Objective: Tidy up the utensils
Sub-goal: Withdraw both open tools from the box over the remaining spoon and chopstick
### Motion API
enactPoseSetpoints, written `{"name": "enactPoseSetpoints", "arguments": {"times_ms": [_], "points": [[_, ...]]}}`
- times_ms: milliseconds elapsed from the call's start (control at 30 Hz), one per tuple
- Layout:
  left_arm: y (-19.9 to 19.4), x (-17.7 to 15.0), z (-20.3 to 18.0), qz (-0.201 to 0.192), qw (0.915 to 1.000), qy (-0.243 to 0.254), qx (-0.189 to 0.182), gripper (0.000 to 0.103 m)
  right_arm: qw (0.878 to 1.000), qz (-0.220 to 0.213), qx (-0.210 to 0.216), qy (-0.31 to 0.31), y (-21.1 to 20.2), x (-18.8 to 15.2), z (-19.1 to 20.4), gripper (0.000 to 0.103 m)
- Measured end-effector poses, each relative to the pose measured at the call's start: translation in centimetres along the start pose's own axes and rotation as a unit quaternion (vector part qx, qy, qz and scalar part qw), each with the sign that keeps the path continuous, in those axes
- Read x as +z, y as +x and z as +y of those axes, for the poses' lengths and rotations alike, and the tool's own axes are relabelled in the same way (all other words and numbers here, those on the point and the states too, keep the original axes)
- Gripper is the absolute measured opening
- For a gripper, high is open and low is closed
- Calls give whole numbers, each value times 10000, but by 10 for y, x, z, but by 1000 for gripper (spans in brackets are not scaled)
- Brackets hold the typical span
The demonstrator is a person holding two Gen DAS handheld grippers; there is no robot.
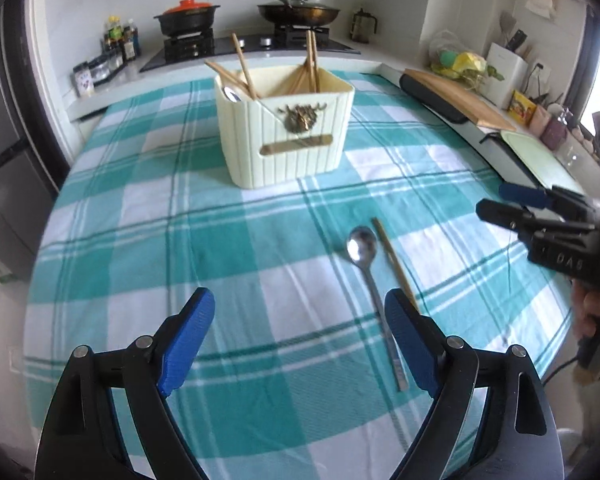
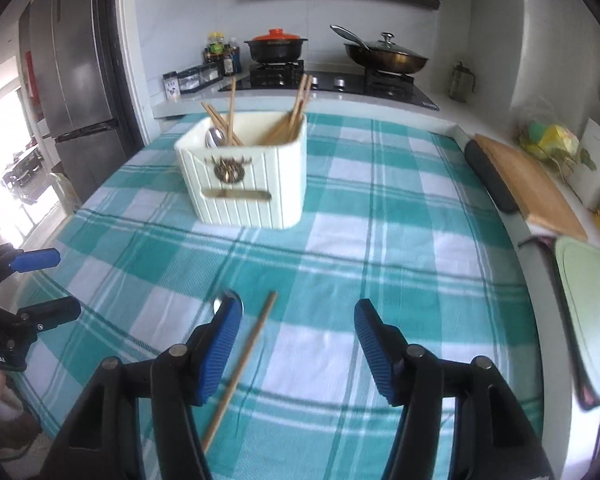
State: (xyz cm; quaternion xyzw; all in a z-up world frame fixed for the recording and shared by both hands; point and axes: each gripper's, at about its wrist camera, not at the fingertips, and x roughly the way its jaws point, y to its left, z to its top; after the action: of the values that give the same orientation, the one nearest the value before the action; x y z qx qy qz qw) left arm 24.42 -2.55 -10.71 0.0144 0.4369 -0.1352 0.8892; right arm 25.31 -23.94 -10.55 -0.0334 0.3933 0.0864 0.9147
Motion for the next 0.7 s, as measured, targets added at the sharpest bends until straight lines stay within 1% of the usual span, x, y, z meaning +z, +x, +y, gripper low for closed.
{"name": "enactPoseSetpoints", "arguments": {"times_ms": [100, 133, 333, 467, 700], "points": [[15, -16, -14, 54, 9999, -20, 100, 88, 9988, -24, -476, 57, 5, -27, 1, 61], [19, -18, -16, 86, 9999, -49, 100, 88, 9984, -8, -564, 77, 7, -32, 1, 61], [29, -31, -21, 219, 9995, -163, 166, 88, 9978, 97, -640, 164, 9, -49, -3, 61], [28, -33, -22, 195, 9995, -185, 192, 88, 9977, 150, -656, 96, 11, -54, 0, 61], [29, -32, -22, 185, 9994, -194, 229, 88, 9975, 154, -671, 153, 11, -56, -2, 61]]}}
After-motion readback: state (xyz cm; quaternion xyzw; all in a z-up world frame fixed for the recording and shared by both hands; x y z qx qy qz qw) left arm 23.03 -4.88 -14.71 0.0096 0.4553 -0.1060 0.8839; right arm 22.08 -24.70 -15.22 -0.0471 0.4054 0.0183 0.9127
